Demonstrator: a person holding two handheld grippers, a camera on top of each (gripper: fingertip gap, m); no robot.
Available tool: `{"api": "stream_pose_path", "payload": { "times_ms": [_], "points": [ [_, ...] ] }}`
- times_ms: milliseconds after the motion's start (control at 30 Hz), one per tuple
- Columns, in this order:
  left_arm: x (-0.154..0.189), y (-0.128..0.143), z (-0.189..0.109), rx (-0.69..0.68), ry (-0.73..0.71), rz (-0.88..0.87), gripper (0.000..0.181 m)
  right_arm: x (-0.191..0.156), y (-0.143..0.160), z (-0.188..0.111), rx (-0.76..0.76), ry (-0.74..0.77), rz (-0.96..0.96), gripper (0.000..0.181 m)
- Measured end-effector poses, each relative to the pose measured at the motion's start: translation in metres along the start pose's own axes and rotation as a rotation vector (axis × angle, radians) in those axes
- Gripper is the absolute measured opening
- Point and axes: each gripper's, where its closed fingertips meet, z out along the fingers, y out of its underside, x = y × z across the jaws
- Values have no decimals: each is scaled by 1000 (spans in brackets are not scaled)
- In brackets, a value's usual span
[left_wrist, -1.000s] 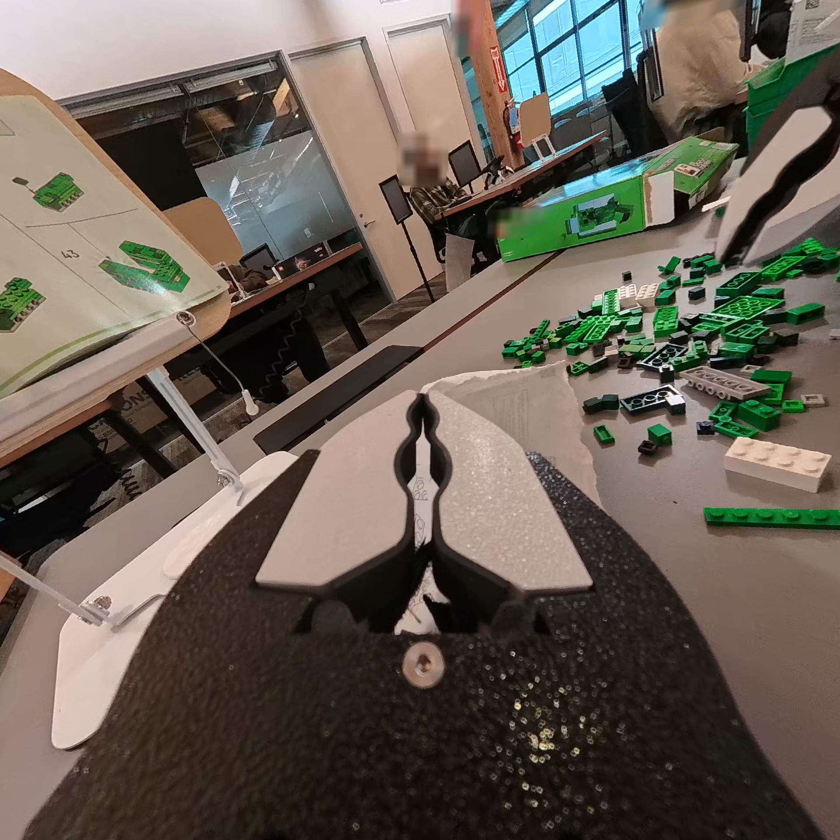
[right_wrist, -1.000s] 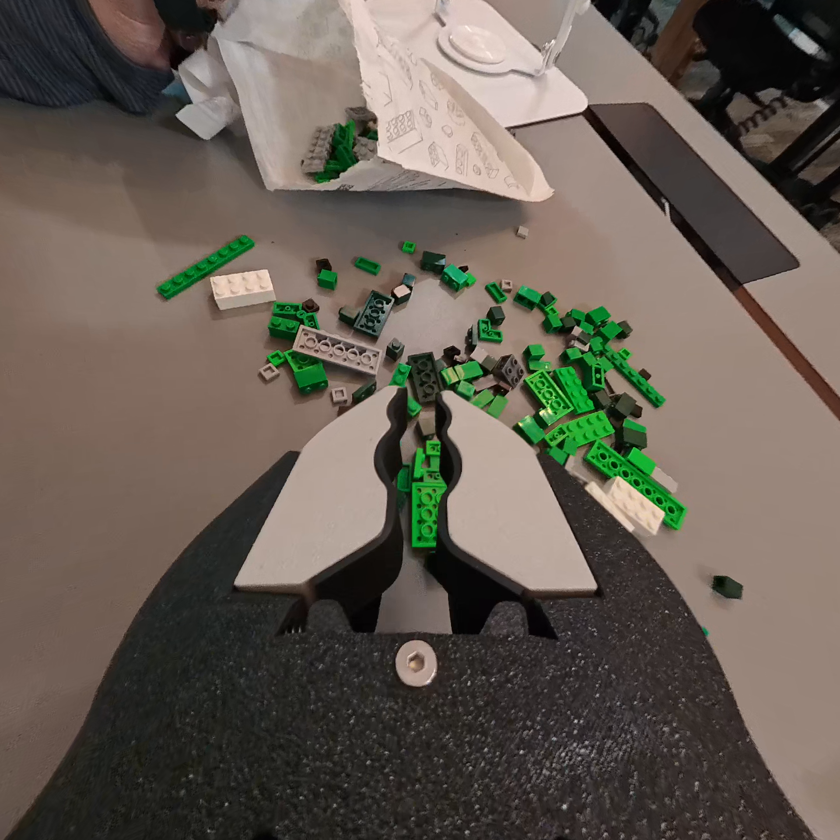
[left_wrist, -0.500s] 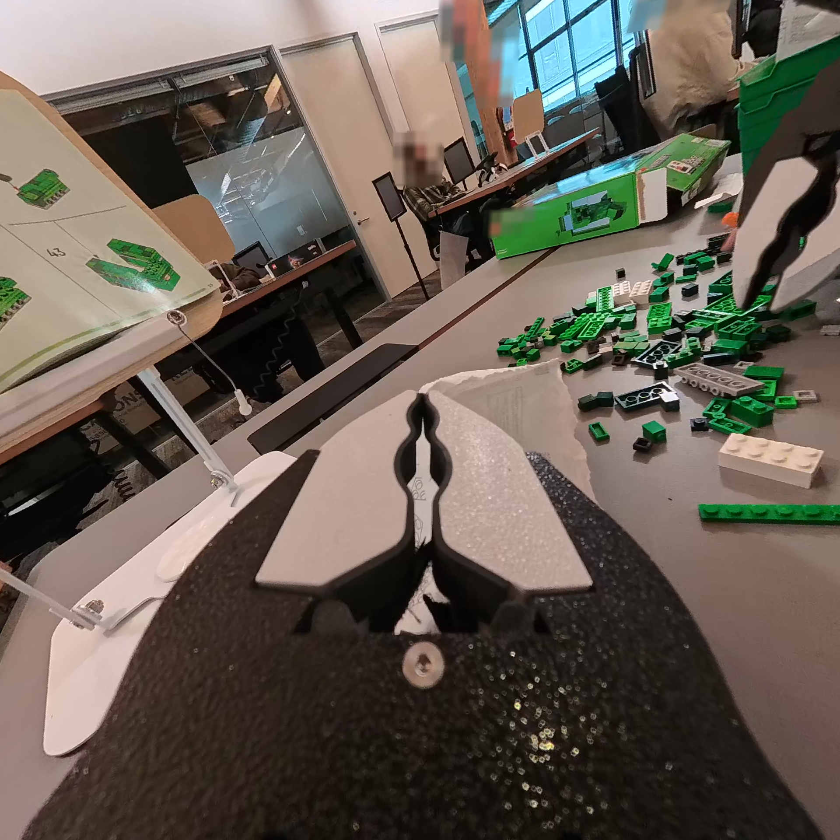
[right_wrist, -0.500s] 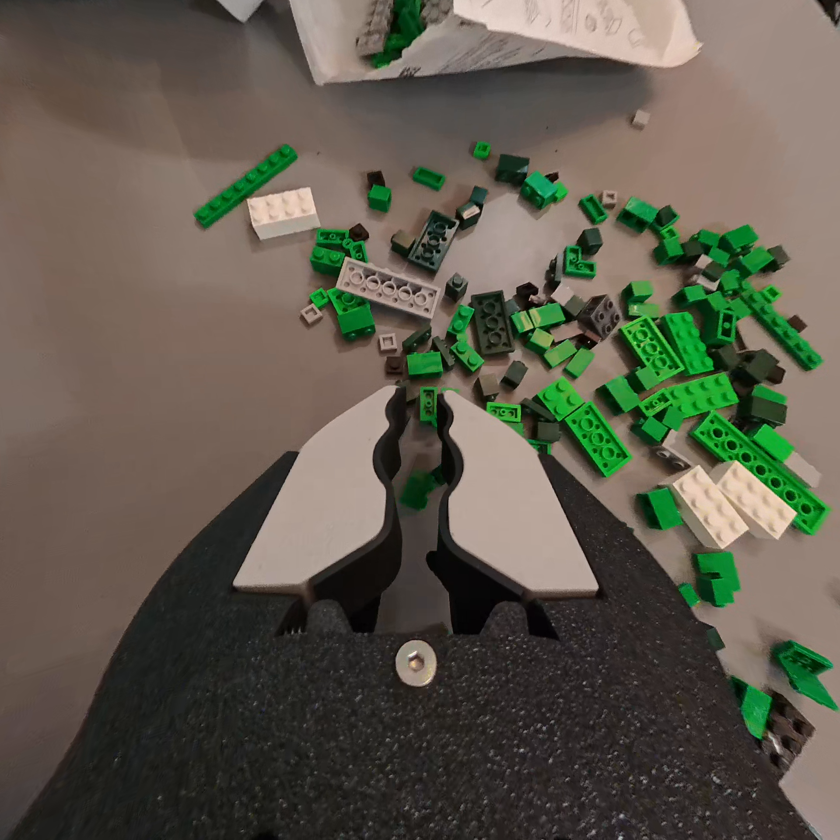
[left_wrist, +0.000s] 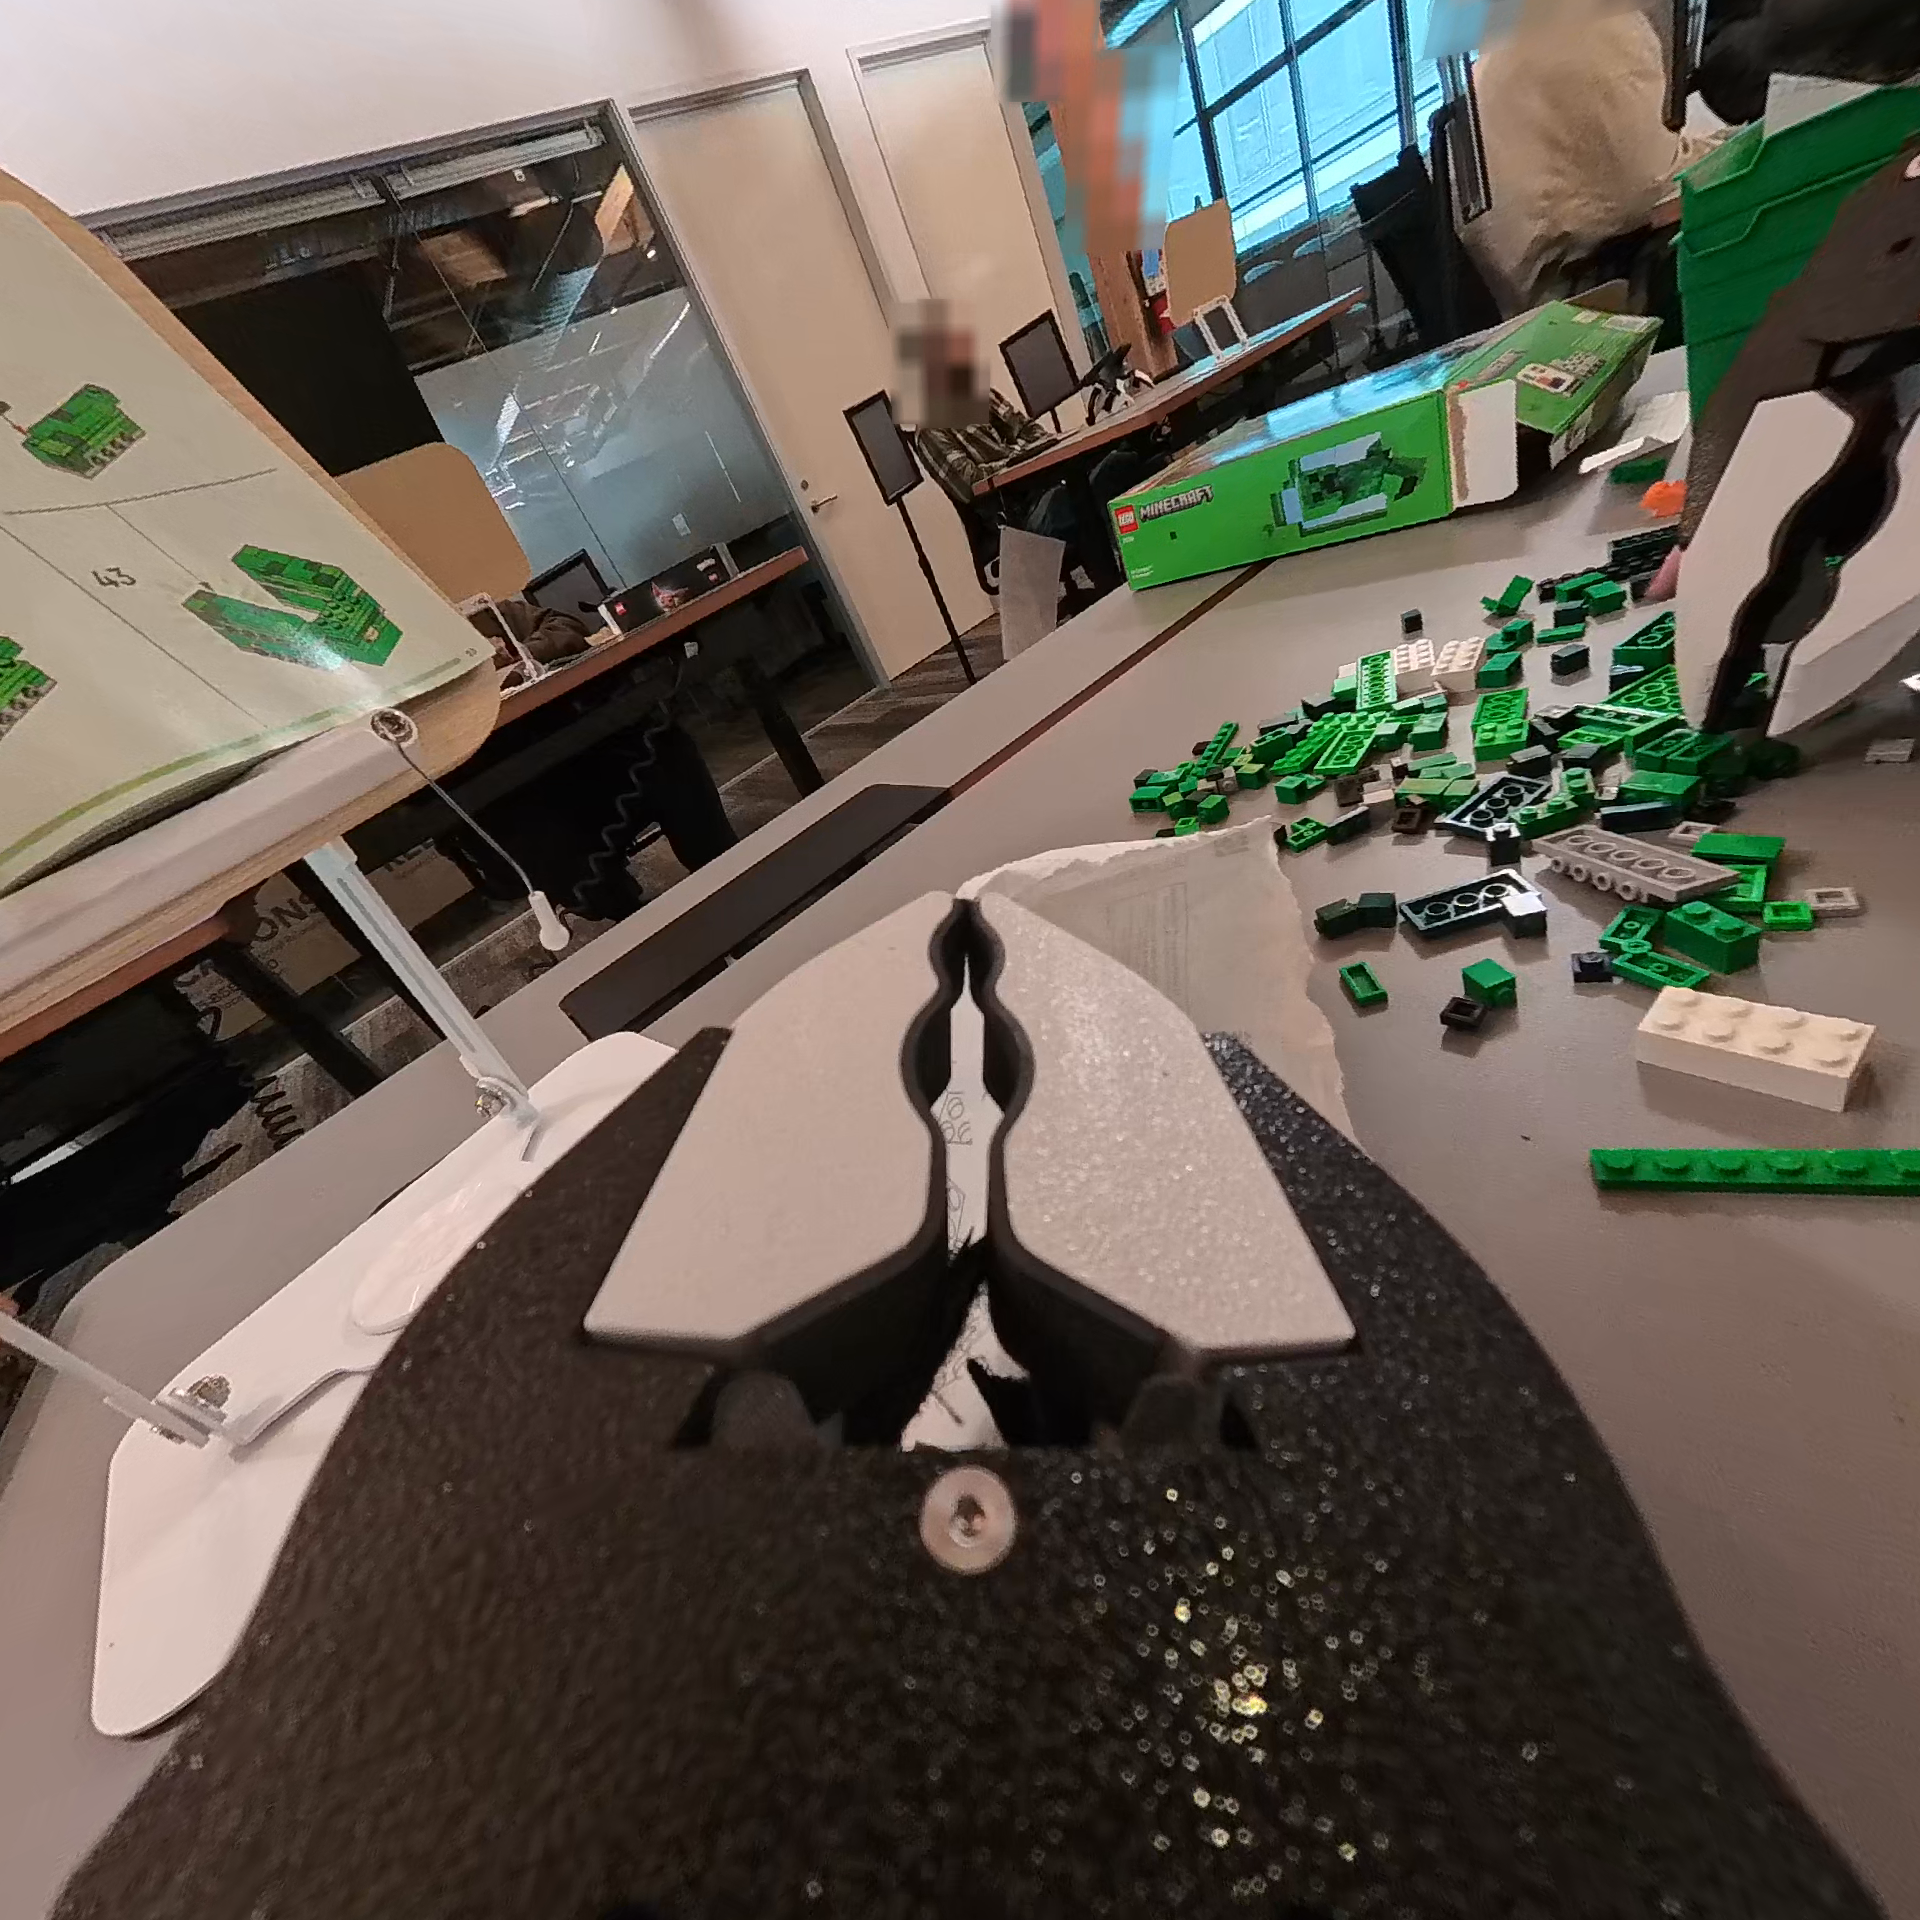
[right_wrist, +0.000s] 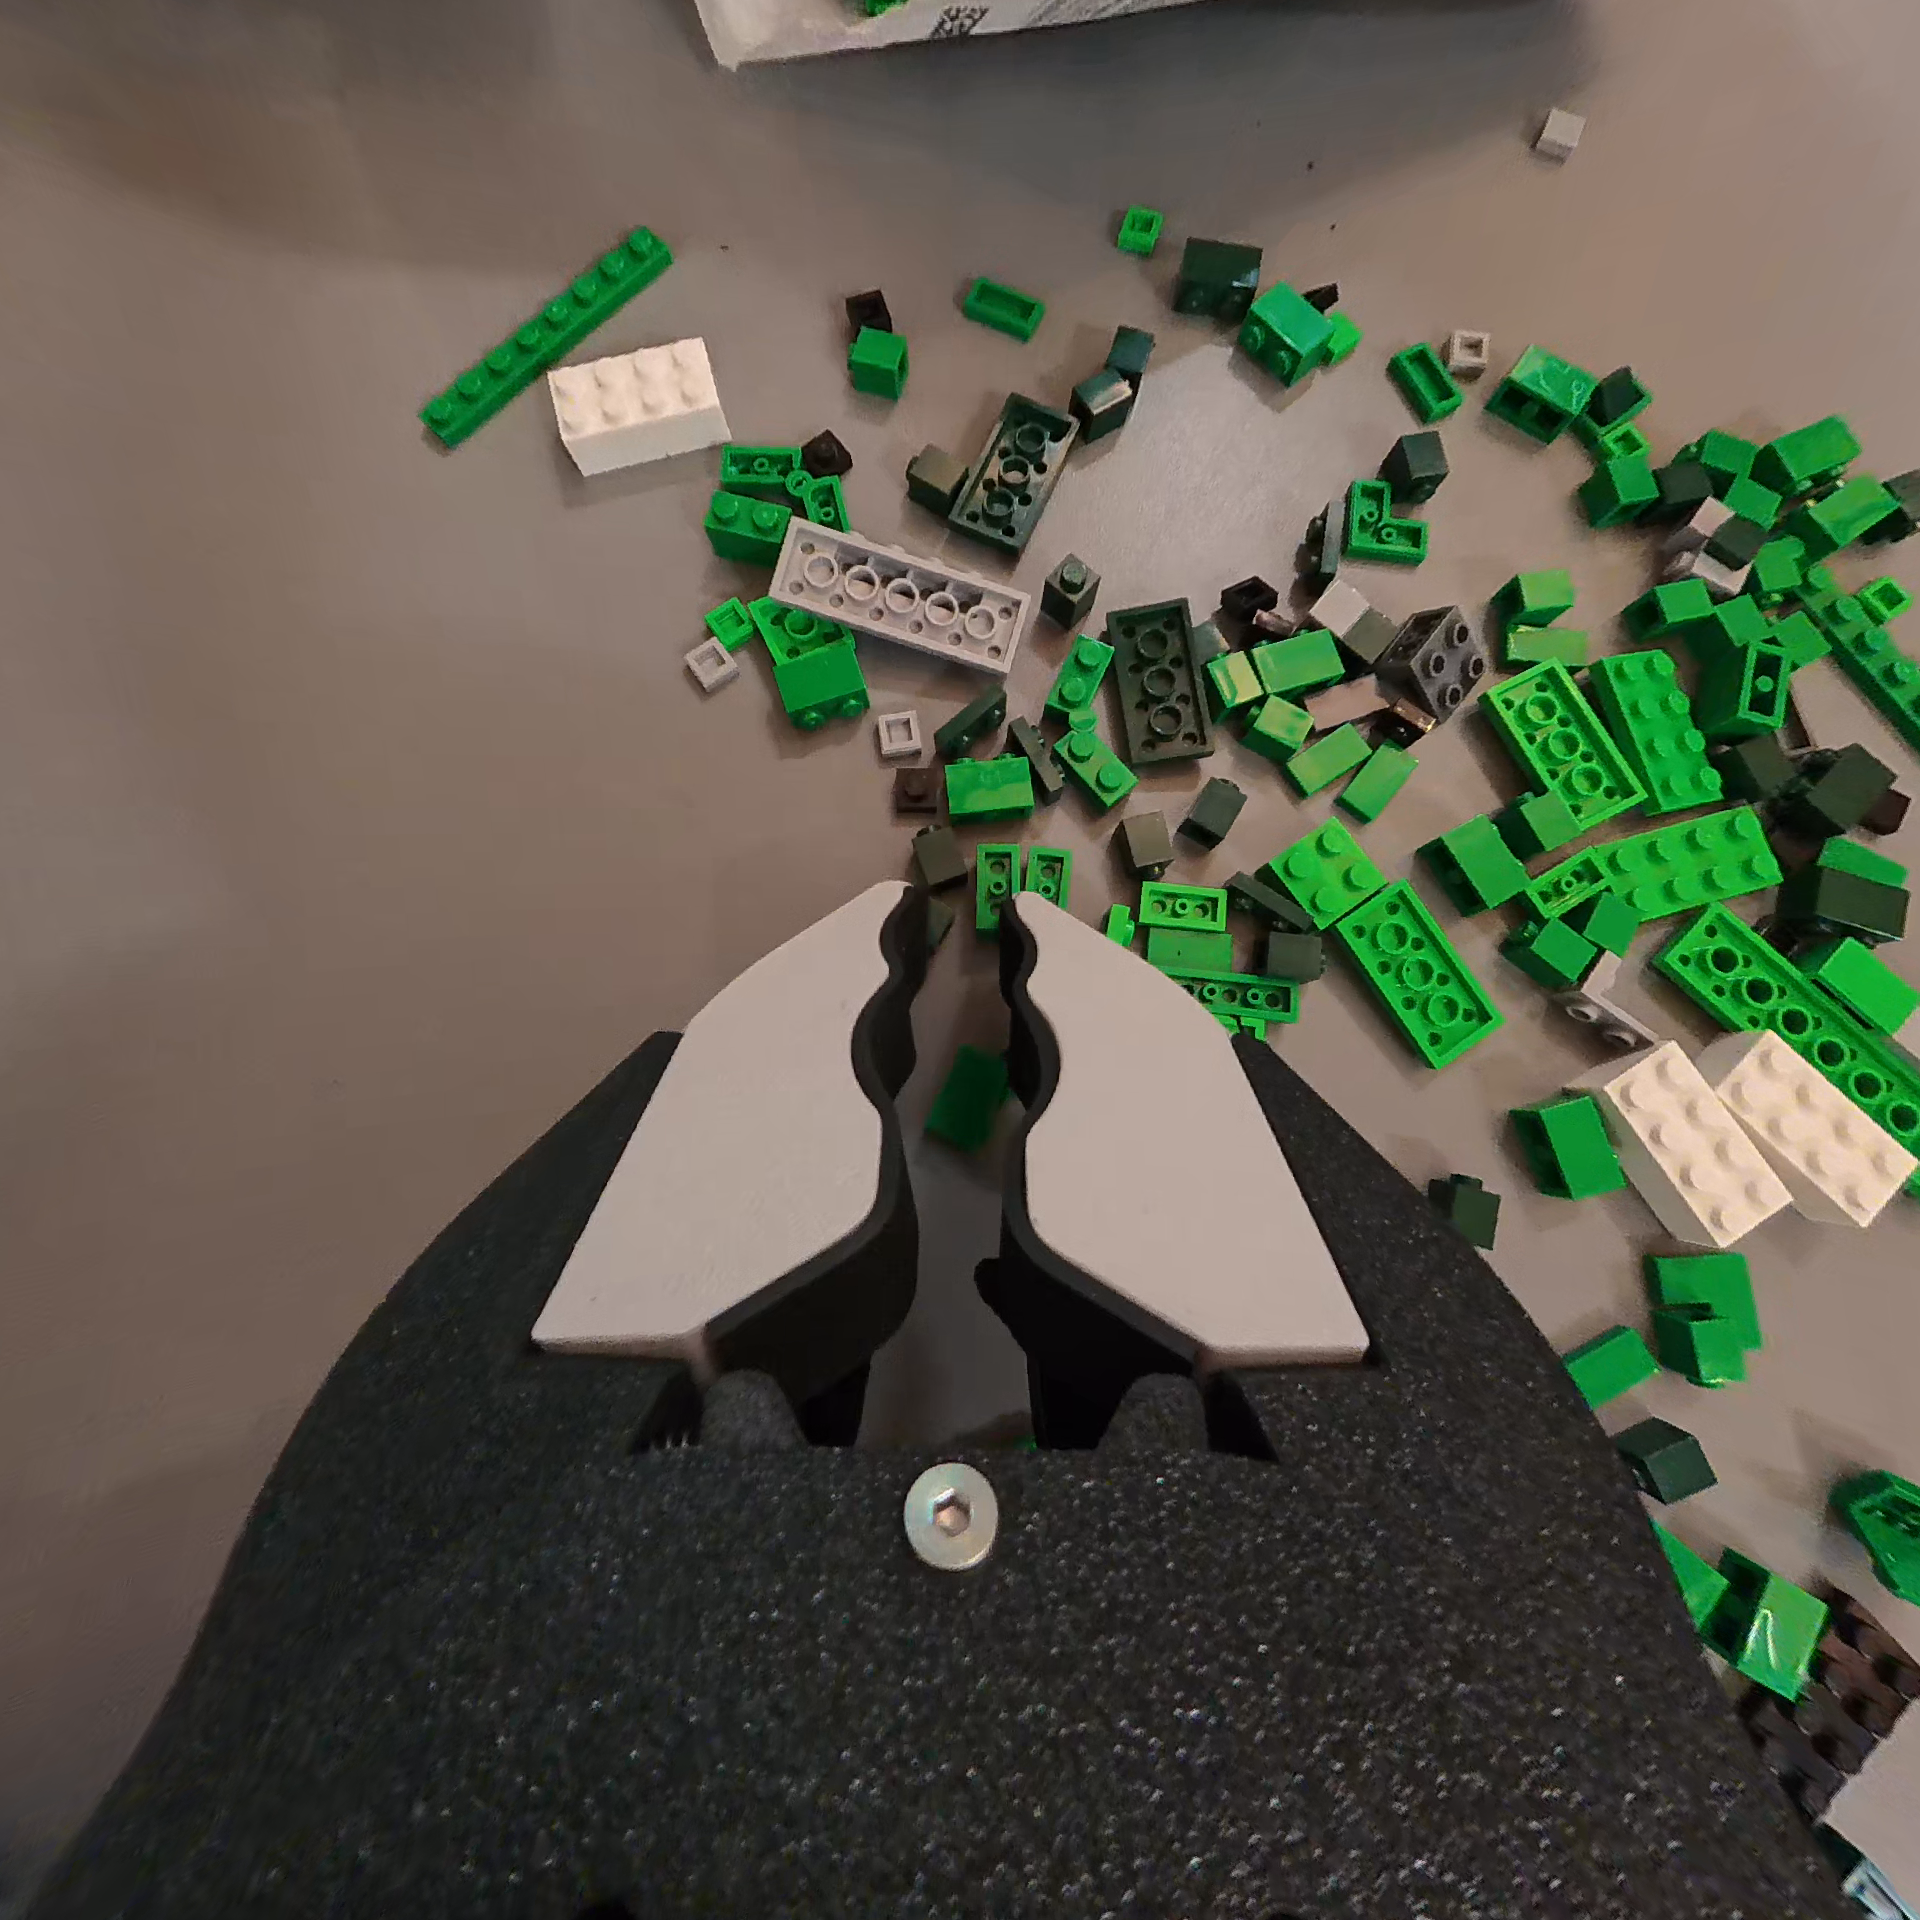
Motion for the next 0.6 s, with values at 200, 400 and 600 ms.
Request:
{"api": "stream_pose_path", "payload": {
  "times_ms": [200, 400, 600],
  "points": [
    [0, 0, 0, 0, 1, 0, 0, 1, 0, 0, -2, 5, -4, 12],
    [0, 0, 0, 0, 2, 0, 0, 2, 1, 0, -4, 14, -5, 12],
    [1, 0, 0, -1, 4, 1, 0, 3, 1, -1, -7, 19, -6, 13]
  ]
}}
